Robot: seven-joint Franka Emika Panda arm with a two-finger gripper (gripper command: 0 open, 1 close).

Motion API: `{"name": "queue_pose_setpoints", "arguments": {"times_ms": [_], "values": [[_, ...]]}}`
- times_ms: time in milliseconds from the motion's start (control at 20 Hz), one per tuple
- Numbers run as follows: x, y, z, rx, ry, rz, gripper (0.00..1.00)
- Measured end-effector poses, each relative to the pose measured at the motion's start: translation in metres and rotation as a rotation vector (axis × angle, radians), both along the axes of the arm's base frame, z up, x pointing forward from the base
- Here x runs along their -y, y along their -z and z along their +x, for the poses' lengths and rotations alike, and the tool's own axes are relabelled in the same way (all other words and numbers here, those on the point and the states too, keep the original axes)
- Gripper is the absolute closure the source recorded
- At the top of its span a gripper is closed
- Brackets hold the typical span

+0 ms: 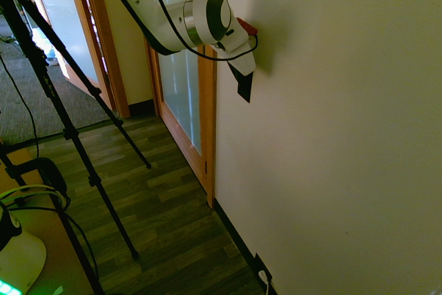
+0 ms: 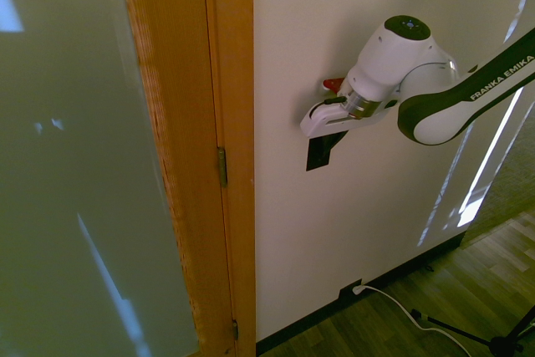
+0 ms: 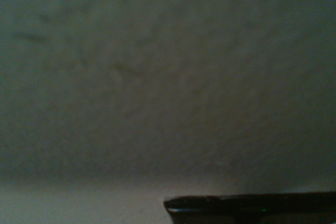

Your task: Turn off the light

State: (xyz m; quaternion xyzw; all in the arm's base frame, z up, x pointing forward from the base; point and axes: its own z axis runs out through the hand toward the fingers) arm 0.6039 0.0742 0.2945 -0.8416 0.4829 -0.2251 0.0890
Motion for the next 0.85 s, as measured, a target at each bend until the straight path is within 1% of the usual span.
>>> {"name": "queue_pose_setpoints", "arguments": {"times_ms": [150,300,400,550,850], "values": [[0.0,-0.003,-0.002,0.017,0.014,0.009,1.0],[0.003,-0.019,-0.017,0.068,0.037,0.012,1.0],[0.006,-0.031,-0.036,0.087,0.055,0.003,1.0],[0.006,-0.04,-0.07,0.089,0.074,0.0,1.0],[0.001,-0.035,-0.124,0.09,0.084,0.018,1.0]]}}
